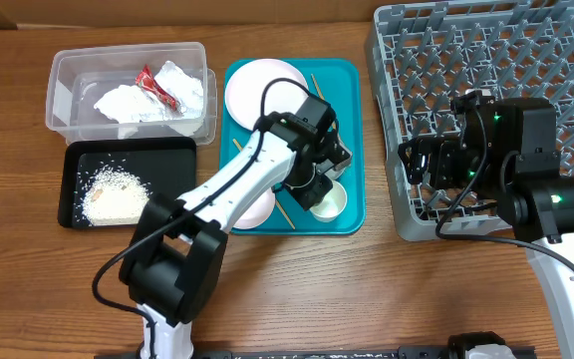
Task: Sort waste into correct bins and load items into the dishwasher
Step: 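Grasp the white cup with the left gripper and lift it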
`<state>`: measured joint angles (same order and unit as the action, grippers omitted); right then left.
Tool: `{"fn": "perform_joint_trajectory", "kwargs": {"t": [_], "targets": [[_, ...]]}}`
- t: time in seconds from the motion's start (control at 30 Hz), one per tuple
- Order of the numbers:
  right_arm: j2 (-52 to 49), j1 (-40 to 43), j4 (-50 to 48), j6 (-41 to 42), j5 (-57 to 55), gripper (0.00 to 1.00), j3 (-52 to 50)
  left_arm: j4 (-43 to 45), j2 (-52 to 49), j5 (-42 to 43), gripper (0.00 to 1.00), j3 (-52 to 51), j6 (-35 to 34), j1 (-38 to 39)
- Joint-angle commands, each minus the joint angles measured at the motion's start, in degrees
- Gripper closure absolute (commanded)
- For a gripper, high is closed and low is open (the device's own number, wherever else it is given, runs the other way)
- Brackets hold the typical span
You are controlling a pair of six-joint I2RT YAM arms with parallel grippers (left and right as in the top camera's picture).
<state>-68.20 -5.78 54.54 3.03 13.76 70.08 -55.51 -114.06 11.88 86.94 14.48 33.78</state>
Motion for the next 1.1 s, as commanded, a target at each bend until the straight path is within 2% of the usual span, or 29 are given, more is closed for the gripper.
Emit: {"fn": "perform_joint_trajectory", "kwargs": {"t": [0.0,0.03,0.07,0.17,0.33,0.47,0.63,0.73,0.93,1.07], "targets": [[-0.1,-0.4,-0.3,0.4,0.5,0.00,1.6,-0.2,-0.5,0.8,0.88,1.6,-1.5,-0.4],[-0.1,-0.4,-0.3,0.5,0.5,0.00,1.6,-0.6,-0.5,0.8,0.94,2.3,-2.4,-0.6],[-0.1,-0.4,-0.4,0.4,1.0,0.00,1.6,-1.3,-0.4,1.1,0.96,3.3,-3.1,-1.0],[-0.1,-0.4,-0.4,0.4,3.1,0.00,1.6,-4.2,-0.2,3.3,0.96,6.5,-3.4,-1.8],[-0.1,-0.4,-1.3,2.1,10.4,0.00,1.6,-11.9,-0.1,12.6,0.96,15.8,-4.1,-5.6],[-1.4,-0.4,-5.3,6.5,19.3,0.00,1.5,-15.4,-0.1,28.8,0.96,20.7,-4.7,-11.3],[-6.3,-1.0,-11.3,7.7,27.8,0.00,1.5,-16.7,-0.2,51.2,0.96,20.9,-4.5,-18.5],[-10.1,-1.0,-15.1,7.7,35.7,0.02,1.5,-18.8,-0.2,58.7,0.96,20.9,-3.7,-21.4],[-16.6,-1.0,-27.1,7.8,54.5,0.11,1.5,-21.9,-0.2,66.9,0.96,20.9,-0.1,-23.7],[-18.3,-1.4,-33.0,12.1,57.3,0.13,1.5,-21.8,-0.2,69.3,0.96,20.9,0.1,-23.6]]}}
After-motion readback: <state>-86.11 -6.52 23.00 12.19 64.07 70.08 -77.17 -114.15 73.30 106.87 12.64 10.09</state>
